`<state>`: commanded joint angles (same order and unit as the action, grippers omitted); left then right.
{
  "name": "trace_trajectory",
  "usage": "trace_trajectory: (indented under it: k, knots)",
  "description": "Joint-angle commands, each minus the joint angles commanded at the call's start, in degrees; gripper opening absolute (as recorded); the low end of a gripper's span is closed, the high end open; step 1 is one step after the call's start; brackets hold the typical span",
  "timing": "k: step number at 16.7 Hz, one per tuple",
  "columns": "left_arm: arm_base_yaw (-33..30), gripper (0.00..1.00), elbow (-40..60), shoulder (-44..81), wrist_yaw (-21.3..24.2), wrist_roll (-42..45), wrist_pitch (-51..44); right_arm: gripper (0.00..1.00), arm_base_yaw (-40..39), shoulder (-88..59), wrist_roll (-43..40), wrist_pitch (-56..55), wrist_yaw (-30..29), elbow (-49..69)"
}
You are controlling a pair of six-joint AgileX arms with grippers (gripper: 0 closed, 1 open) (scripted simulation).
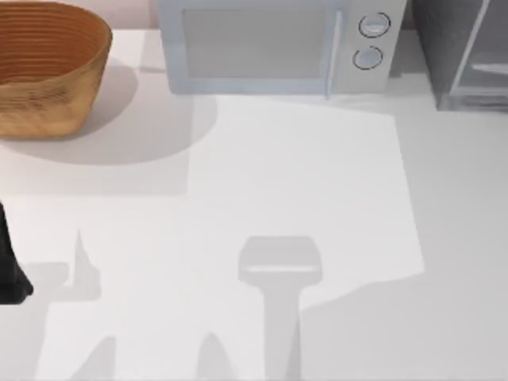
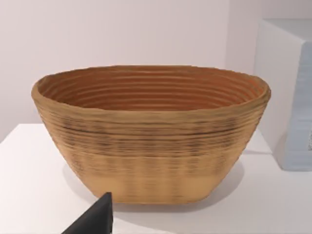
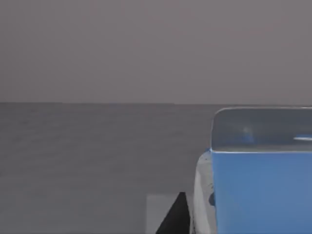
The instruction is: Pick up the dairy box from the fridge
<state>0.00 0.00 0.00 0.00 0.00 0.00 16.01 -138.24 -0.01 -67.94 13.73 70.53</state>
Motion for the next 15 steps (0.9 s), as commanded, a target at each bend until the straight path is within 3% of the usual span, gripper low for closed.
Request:
trace_trajectory:
  k: [3,4,15]
  knots:
    - [0.0,1.0,0.0,0.0,0.0,0.0,0.0,0.02,0.0,0.0,0.0,0.0,0.0,0.0]
    - [0.0,1.0,0.0,0.0,0.0,0.0,0.0,0.0,0.0,0.0,0.0,0.0,0.0,0.0]
    - [0.0,1.0,0.0,0.0,0.0,0.0,0.0,0.0,0.1,2.4,0.1,2.2,0.1,-0.2]
